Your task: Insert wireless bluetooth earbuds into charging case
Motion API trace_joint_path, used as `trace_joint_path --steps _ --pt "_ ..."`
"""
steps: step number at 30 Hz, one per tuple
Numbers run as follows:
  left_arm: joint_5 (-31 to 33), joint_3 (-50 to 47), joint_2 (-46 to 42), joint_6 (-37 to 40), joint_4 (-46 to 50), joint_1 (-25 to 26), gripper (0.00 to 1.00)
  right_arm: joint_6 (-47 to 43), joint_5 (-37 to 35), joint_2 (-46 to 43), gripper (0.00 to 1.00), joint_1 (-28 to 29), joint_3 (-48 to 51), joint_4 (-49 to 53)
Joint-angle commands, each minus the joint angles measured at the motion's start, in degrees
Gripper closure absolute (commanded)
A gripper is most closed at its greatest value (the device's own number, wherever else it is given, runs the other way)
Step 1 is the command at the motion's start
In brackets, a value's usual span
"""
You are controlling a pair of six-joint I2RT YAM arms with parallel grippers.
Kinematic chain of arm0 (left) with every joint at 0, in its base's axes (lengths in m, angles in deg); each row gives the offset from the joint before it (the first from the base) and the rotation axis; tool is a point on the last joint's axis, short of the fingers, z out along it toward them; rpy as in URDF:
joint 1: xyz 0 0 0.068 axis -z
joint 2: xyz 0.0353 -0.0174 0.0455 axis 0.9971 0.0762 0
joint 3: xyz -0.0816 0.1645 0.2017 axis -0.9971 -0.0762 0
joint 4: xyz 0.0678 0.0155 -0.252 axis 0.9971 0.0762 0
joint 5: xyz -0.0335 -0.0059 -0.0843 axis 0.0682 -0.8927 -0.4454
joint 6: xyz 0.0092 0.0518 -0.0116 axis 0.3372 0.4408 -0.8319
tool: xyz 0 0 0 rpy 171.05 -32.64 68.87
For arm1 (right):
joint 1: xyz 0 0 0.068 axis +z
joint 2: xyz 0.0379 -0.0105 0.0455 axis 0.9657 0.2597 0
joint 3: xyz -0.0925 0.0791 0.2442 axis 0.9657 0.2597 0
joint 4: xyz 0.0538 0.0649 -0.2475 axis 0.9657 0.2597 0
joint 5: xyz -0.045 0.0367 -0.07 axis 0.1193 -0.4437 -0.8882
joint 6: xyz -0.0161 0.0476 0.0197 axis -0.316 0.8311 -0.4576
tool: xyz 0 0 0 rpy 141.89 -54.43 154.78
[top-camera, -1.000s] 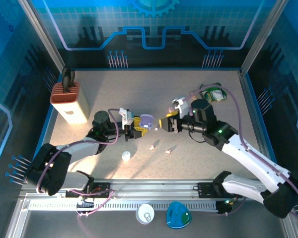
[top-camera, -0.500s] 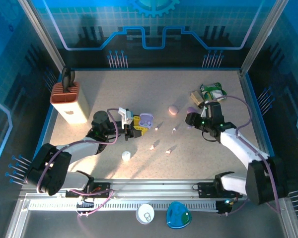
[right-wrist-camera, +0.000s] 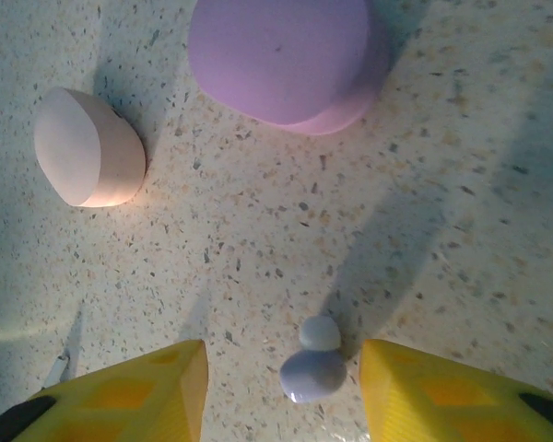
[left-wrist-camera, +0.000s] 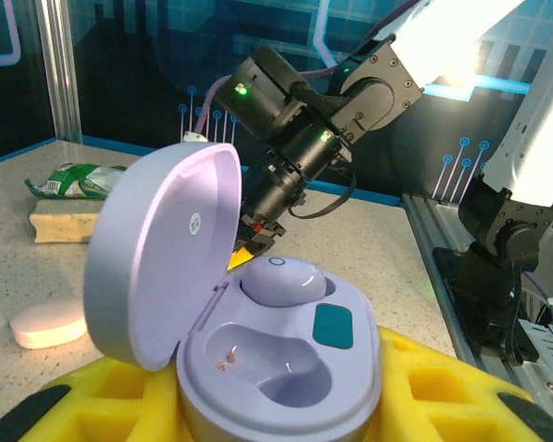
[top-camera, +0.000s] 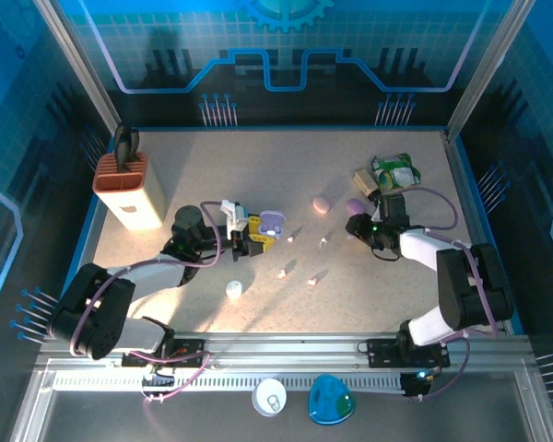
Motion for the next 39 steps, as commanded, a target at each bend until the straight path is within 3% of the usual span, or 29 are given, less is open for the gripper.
trace_joint_path --steps 1,7,27,34,39 --pt "-0.18 0.07 0.79 0.08 -2.14 -0.46 0.70 -3.59 3.00 3.23 0.51 -0.93 -3.13 -0.30" --pt "-0.25 0.05 0.91 -0.18 -2.39 -0.45 0.70 -3.62 7.25 7.79 0.50 -0.73 -3.34 -2.48" --pt "-0.13 0.21 -0.47 0.27 -1.28 -0.45 0.70 -1.26 9.50 -2.07 0.49 6.21 4.23 -1.83" --pt "1.33 -0.02 -0.54 -0.38 -1.57 -1.52 0.70 -5.22 1.73 -7.99 0.47 8.69 2.01 7.61" --pt "3.58 -1.36 0.08 -4.85 -6.87 -4.96 0.71 -17.75 -15.61 -6.88 0.46 16.47 -8.36 25.84"
